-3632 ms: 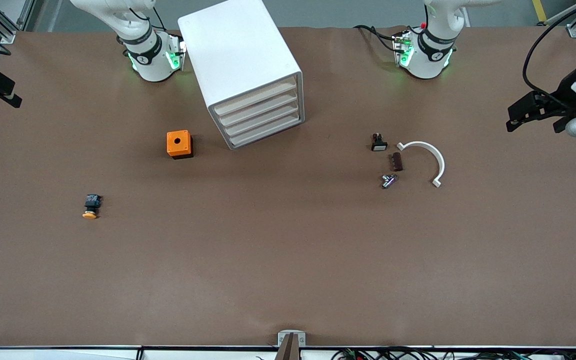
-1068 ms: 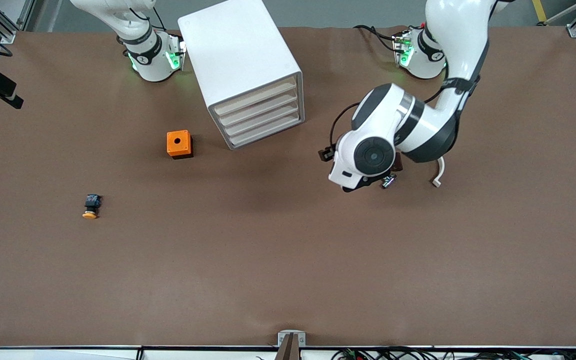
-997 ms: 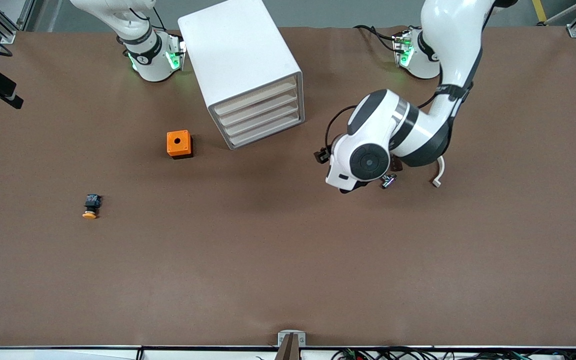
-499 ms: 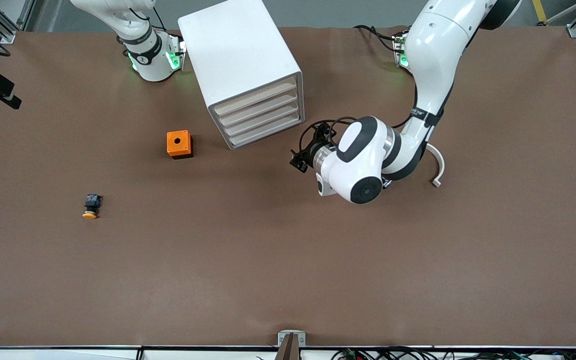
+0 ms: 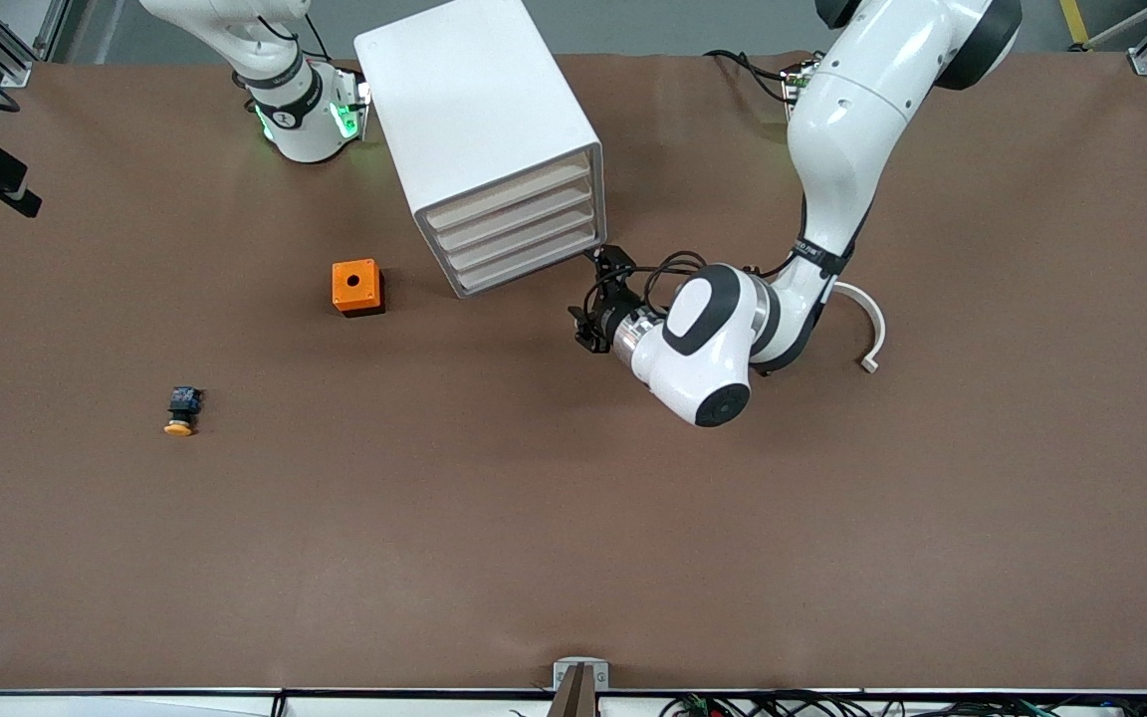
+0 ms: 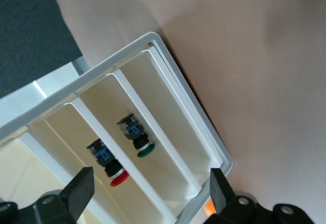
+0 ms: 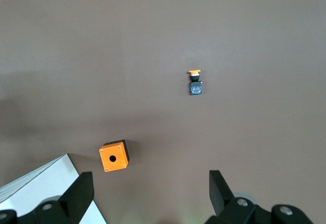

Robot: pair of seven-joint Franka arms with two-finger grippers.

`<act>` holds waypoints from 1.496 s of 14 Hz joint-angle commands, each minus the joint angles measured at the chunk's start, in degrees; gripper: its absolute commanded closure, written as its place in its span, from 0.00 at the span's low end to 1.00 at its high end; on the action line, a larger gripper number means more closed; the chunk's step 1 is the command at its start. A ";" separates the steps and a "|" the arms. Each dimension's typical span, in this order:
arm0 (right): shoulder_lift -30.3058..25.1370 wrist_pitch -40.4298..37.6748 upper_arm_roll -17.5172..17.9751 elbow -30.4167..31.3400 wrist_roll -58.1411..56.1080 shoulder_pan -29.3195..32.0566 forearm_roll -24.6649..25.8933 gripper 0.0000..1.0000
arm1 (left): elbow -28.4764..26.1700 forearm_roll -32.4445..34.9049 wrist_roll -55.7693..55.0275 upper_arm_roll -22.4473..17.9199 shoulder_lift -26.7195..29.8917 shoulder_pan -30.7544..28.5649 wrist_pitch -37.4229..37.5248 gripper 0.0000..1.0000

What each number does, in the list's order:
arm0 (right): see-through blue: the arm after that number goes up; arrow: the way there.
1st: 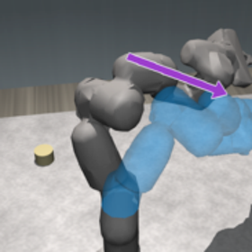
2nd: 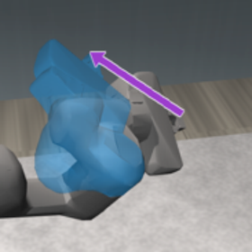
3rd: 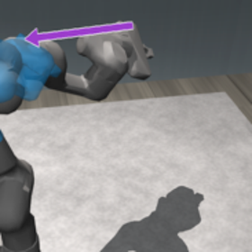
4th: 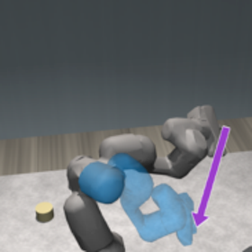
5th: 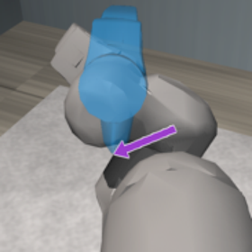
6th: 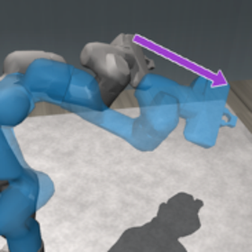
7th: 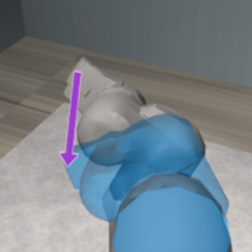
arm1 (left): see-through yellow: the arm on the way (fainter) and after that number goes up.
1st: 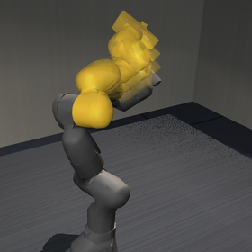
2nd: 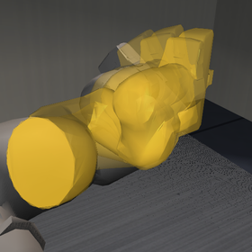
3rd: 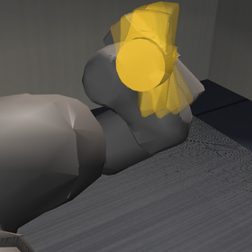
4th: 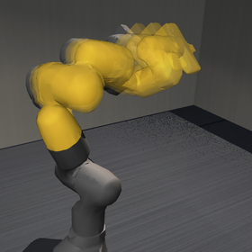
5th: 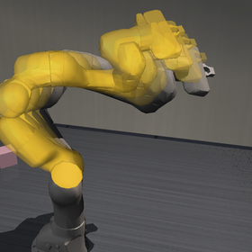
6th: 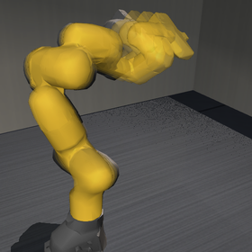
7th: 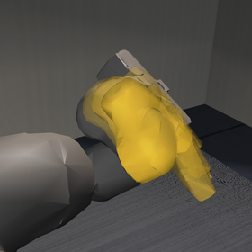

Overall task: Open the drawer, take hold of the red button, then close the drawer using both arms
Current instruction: 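Reach the left gripper toward the white cabinet's drawer handle, then grasp the drawer handle with the left gripper while the right gripper reaches in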

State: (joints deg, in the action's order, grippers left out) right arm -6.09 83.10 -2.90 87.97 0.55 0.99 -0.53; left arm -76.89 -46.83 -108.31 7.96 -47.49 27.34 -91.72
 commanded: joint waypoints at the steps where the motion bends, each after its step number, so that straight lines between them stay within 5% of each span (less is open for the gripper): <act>1: -0.50 0.39 0.26 -0.17 0.33 0.50 -0.61 0.00 | 1.66 -2.82 -5.76 -0.22 -2.69 0.43 2.68 0.00; 12: 0.29 0.30 0.26 -0.79 0.59 0.68 0.09 0.00 | -0.18 -9.60 -17.46 -0.22 -6.21 1.66 13.23 0.00; 17: 6.16 0.48 0.18 -0.87 0.07 0.94 0.35 0.00 | -0.54 -9.68 -19.13 -0.14 -6.74 2.19 15.08 0.00; 21: 7.22 2.05 0.26 -1.31 0.06 1.38 1.67 0.00 | -0.63 -9.68 -19.22 -0.14 -6.65 3.07 16.14 0.40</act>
State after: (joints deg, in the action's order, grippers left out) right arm 0.77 84.74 -3.19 87.94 0.59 1.50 0.01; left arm -77.77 -55.36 -126.30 8.09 -54.14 29.82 -76.53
